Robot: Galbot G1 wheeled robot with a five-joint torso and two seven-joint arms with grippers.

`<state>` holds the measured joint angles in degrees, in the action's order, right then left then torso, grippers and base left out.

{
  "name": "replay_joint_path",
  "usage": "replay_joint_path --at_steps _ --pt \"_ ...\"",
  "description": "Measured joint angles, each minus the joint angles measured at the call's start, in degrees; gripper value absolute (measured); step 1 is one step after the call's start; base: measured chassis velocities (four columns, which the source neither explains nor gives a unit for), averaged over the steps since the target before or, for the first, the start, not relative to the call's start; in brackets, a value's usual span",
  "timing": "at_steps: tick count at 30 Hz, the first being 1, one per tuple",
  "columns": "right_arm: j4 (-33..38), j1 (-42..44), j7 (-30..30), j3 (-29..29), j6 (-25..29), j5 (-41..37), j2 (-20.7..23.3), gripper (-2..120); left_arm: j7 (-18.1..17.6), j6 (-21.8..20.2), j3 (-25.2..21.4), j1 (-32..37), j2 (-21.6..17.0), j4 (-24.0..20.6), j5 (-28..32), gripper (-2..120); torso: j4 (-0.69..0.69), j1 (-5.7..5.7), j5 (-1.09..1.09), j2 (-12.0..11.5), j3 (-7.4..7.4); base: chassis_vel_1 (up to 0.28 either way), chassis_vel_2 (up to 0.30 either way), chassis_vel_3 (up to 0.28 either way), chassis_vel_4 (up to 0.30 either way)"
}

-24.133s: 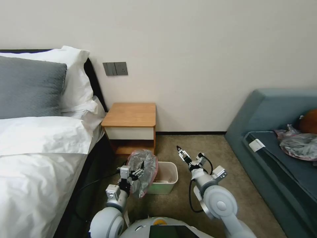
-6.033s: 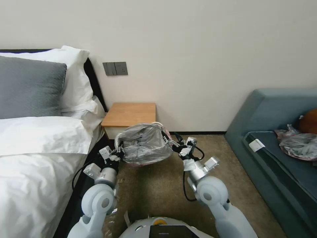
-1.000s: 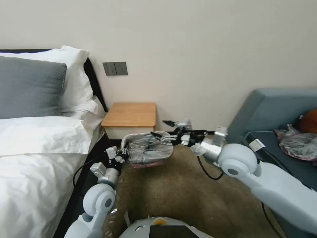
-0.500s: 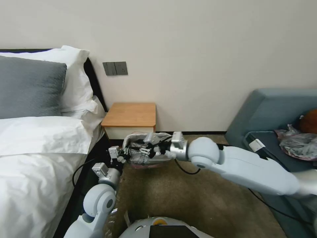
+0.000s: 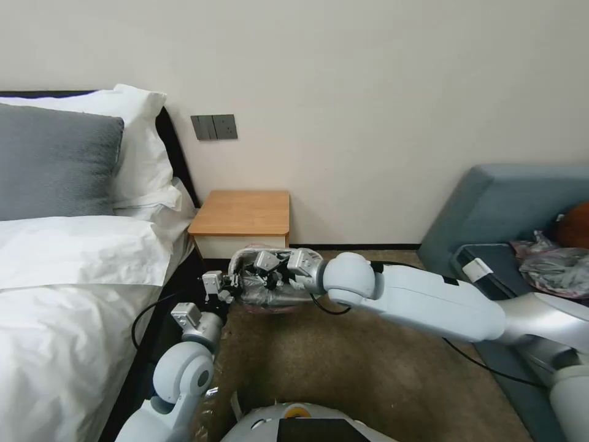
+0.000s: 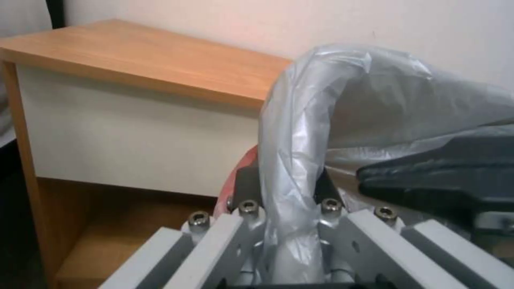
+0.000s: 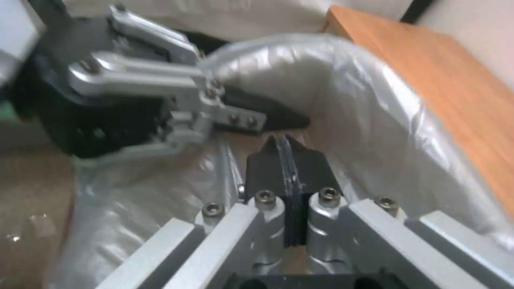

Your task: Pick up the garbage bag from the table and place it over the trash can.

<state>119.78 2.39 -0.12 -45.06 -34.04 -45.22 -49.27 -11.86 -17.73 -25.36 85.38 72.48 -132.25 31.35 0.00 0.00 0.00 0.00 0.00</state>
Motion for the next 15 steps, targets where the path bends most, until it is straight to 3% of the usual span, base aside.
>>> replay_joint_path --at_steps 15 --pt "-3.4 1.9 -0.8 0.0 -0.1 0.1 0.0 0 -0.9 0.0 0.0 -0.2 0.2 -0.1 1.3 3 0.01 0.00 0.00 0.0 0.00 0.000 0.000 0.000 0.000"
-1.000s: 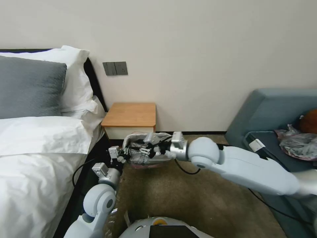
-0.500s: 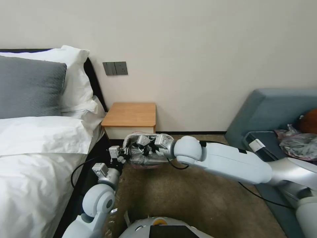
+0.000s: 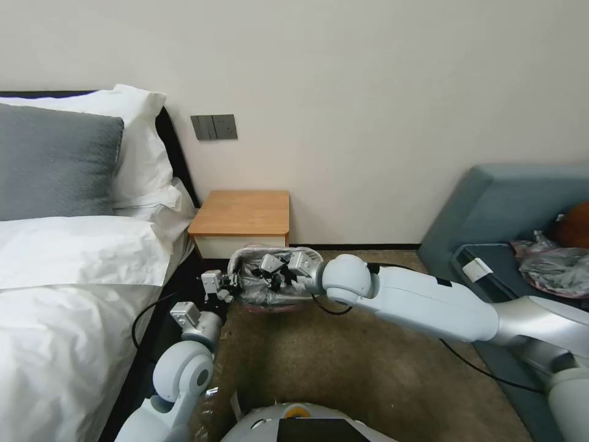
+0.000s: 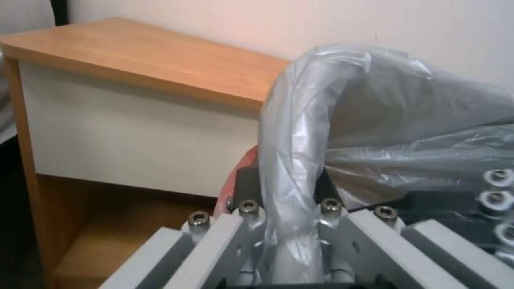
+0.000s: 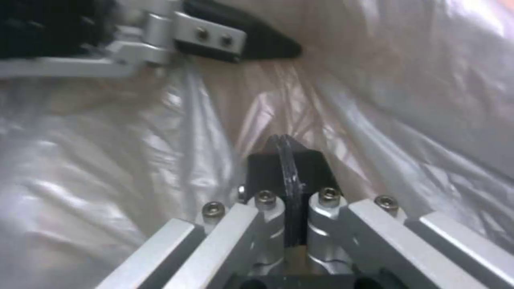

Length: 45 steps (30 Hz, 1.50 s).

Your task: Pick up the garbage bag from the table and place it over the trash can.

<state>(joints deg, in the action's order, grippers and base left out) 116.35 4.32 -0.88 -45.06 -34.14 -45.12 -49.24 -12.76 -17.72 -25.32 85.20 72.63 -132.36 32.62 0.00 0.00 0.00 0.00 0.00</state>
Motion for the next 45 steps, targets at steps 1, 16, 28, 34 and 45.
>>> replay_joint_path --at_steps 1,16,28,34,45 --pt "-0.3 0.1 0.0 0.0 0.0 0.0 0.0 0 -0.3 0.0 0.0 0.1 0.0 -0.2 0.1 3 0.00 0.00 0.00 0.0 0.00 0.000 0.000 0.000 0.000" --pt "-1.8 0.3 0.2 -1.4 -5.1 3.4 -1.1 0 0.7 0.2 -0.2 0.5 0.0 -1.4 0.1 3 0.00 0.00 0.00 0.0 0.00 0.000 0.000 0.000 0.000" --pt "-2.5 -1.6 0.8 -4.1 -7.9 6.4 -2.7 0 6.0 3.3 -0.1 1.3 -0.4 -1.8 -6.4 3 0.00 0.00 0.00 0.0 0.00 0.000 0.000 0.000 0.000" --pt "-3.2 -2.0 1.8 -5.4 -7.9 7.6 -2.9 0 7.0 4.1 -0.1 1.6 -0.2 -2.2 -8.1 3 0.00 0.00 0.00 0.0 0.00 0.000 0.000 0.000 0.000" --pt "-4.7 -1.6 4.1 -6.4 -7.9 9.0 -3.2 0 7.6 4.2 0.2 2.1 0.3 -2.8 -8.8 3 0.00 0.00 0.00 0.0 0.00 0.000 0.000 0.000 0.000"
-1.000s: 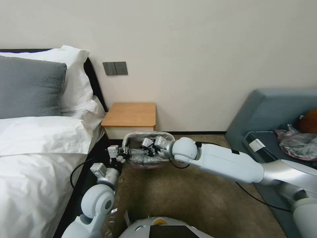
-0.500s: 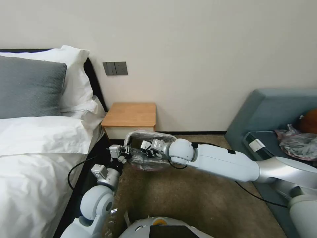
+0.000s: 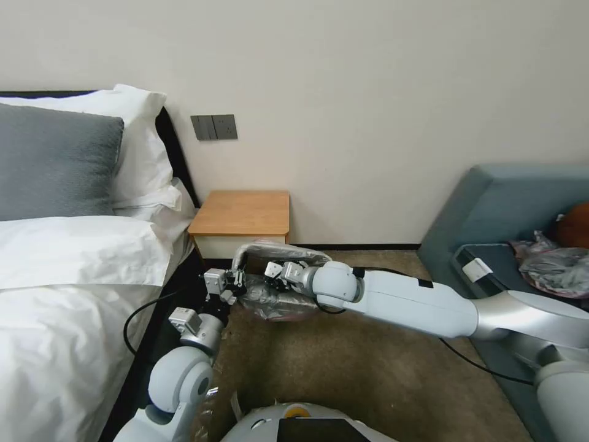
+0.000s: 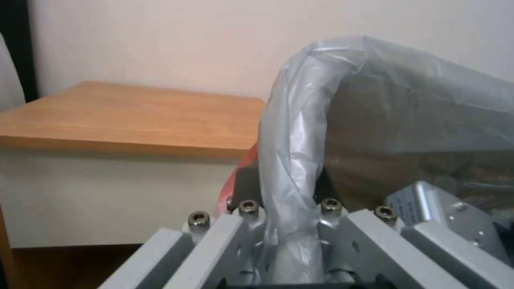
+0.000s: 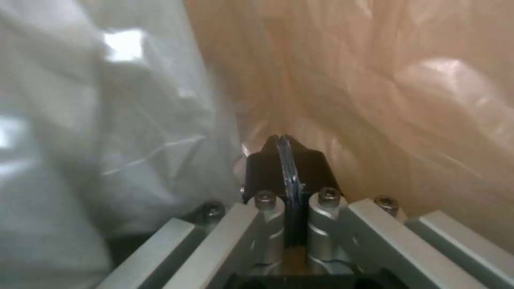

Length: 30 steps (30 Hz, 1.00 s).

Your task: Pick up the garbage bag from the table and place it over the trash can.

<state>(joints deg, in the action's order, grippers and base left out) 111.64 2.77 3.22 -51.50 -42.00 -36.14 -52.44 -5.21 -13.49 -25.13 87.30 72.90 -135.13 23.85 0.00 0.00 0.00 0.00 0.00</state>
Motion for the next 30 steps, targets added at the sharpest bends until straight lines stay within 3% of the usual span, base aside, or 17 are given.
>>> replay_joint_path --at_steps 18,30 --pt "-2.0 0.0 2.4 -1.4 0.0 0.7 -1.9 0 0.3 0.2 0.4 0.0 0.5 0.4 -0.5 3 0.00 0.00 0.00 0.0 0.00 0.000 0.000 0.000 0.000" --pt "3.8 -2.1 3.7 -1.2 0.1 -4.6 2.1 0 -0.2 0.2 -0.3 -0.7 0.8 3.3 1.0 3 0.00 0.00 0.00 0.0 0.00 0.000 0.000 0.000 0.000"
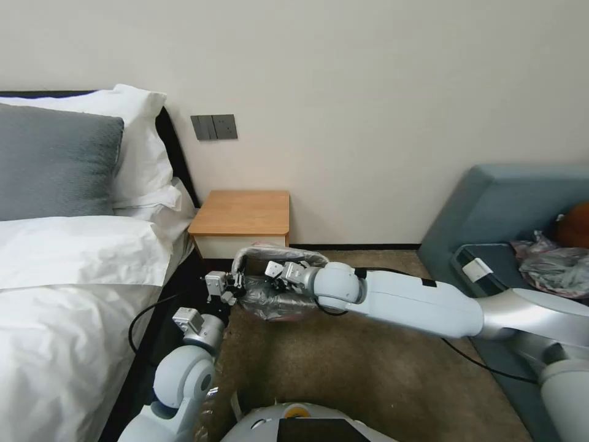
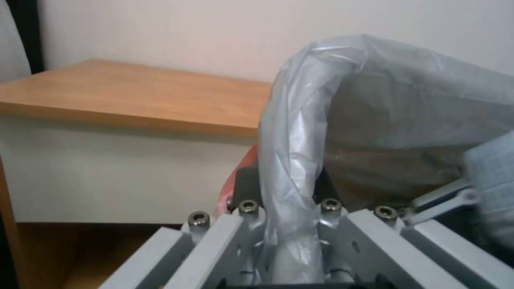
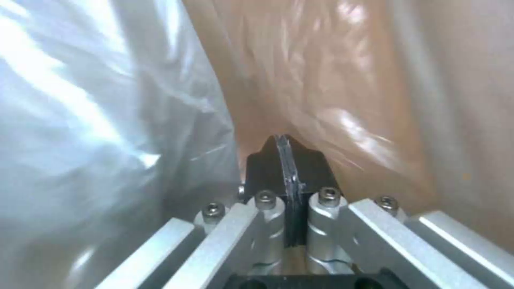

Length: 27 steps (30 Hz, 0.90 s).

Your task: Pick up the garbage bag from the table and place it over the trash can.

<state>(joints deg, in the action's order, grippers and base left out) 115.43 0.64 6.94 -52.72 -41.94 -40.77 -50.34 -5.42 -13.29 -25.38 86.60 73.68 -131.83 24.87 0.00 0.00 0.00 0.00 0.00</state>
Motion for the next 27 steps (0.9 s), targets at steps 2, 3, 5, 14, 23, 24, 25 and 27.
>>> replay_joint_path --at_steps 2,3,5,14,23,24,25,27 --pt "0.7 -0.4 0.4 -0.2 0.0 -1.0 0.5 0 0.0 0.0 0.0 -0.1 0.0 0.3 0.0 3 0.01 0.00 0.00 0.0 0.00 0.000 0.000 0.000 0.000" --pt "1.7 -0.9 0.8 -0.4 0.0 -2.1 1.2 0 -0.3 -0.1 -0.1 -0.1 0.1 0.6 0.2 3 0.00 0.00 0.01 0.0 0.00 0.000 0.000 0.000 0.000" --pt "2.3 -1.1 0.9 -0.4 0.0 -2.6 1.8 0 -0.6 -0.2 -0.1 -0.1 0.2 0.7 0.7 3 -0.01 0.00 0.00 0.0 0.00 0.000 0.000 0.000 0.000" --pt "7.3 0.6 7.0 6.5 0.1 -14.3 4.5 0 -4.4 -2.3 -0.3 0.1 0.5 1.9 4.8 3 -0.02 0.00 0.01 0.0 0.00 0.000 0.000 0.000 0.000" --pt "17.4 11.5 10.5 21.5 0.3 -20.5 10.5 20 -8.7 -6.2 0.2 0.1 -0.2 2.3 9.4 3 0.00 0.00 0.00 0.0 0.00 0.000 0.000 0.000 0.000" --pt "18.5 13.5 10.4 24.1 0.7 -20.5 11.4 25 -9.1 -6.7 0.3 0.1 -0.3 2.4 9.9 3 0.01 0.00 -0.01 0.0 0.00 0.000 0.000 0.000 0.000" --pt "19.7 16.5 10.1 27.5 1.5 -20.2 12.7 29 -9.7 -7.1 0.4 0.0 -0.5 2.6 10.5 3 0.02 0.00 -0.01 0.0 0.00 0.000 0.000 0.000 0.000" --pt "20.6 19.5 10.2 30.0 2.7 -19.0 14.1 35 -10.3 -7.5 0.6 -0.2 -0.7 3.1 11.0 3 0.01 0.00 0.00 0.0 0.00 0.000 0.000 0.000 0.000"
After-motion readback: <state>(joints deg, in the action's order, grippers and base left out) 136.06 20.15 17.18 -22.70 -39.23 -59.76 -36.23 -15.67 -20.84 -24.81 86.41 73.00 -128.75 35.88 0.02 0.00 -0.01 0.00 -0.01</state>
